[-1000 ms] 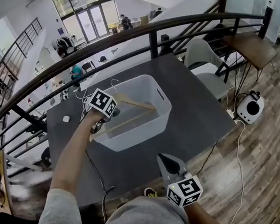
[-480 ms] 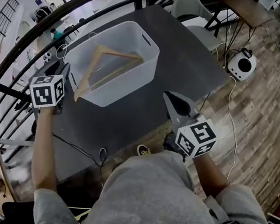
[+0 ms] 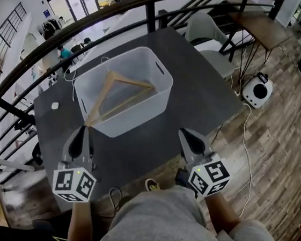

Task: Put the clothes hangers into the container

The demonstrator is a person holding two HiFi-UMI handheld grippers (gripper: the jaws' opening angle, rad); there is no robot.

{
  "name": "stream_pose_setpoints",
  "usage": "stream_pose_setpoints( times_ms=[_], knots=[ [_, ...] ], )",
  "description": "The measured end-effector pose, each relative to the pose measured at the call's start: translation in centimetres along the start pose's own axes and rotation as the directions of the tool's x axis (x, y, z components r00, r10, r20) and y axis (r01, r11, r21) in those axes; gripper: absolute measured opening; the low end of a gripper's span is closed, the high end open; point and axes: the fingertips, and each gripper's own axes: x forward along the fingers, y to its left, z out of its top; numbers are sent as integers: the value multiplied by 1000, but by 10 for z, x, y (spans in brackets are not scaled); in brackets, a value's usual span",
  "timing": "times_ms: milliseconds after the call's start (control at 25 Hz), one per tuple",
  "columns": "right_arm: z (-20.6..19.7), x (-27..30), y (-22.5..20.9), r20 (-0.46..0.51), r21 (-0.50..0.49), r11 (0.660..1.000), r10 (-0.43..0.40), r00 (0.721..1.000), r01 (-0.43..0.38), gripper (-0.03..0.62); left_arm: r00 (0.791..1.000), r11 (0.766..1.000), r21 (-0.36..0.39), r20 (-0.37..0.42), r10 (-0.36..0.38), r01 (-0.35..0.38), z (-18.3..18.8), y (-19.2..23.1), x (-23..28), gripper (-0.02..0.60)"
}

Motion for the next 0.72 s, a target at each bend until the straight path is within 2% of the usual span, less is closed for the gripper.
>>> stream_pose_setpoints(
  times_ms=[200, 280, 480, 600, 720],
  knots=[
    [-3, -1, 13, -9, 0, 1000, 19, 1000, -19, -2, 997, 998, -43, -66, 40, -43, -31, -9, -17, 12],
    [-4, 3, 16, -12, -6, 1000, 30, 999, -30, -2, 996, 995, -68, -68, 65, -70, -37, -2, -23, 11],
    [-1, 14, 32, -17, -25, 998, 61, 998, -62, -2, 990, 989, -59, -56, 132, -135, -42, 20, -41, 12],
    [2, 27, 54, -29, -48, 992, 113, 993, -114, -2, 982, 981, -59, -47, 184, -187, -43, 37, -57, 12],
    [-2, 41, 86, -56, -75, 977, 196, 979, -199, -2, 965, 965, -18, -33, 261, -262, -45, 55, -82, 12]
  ],
)
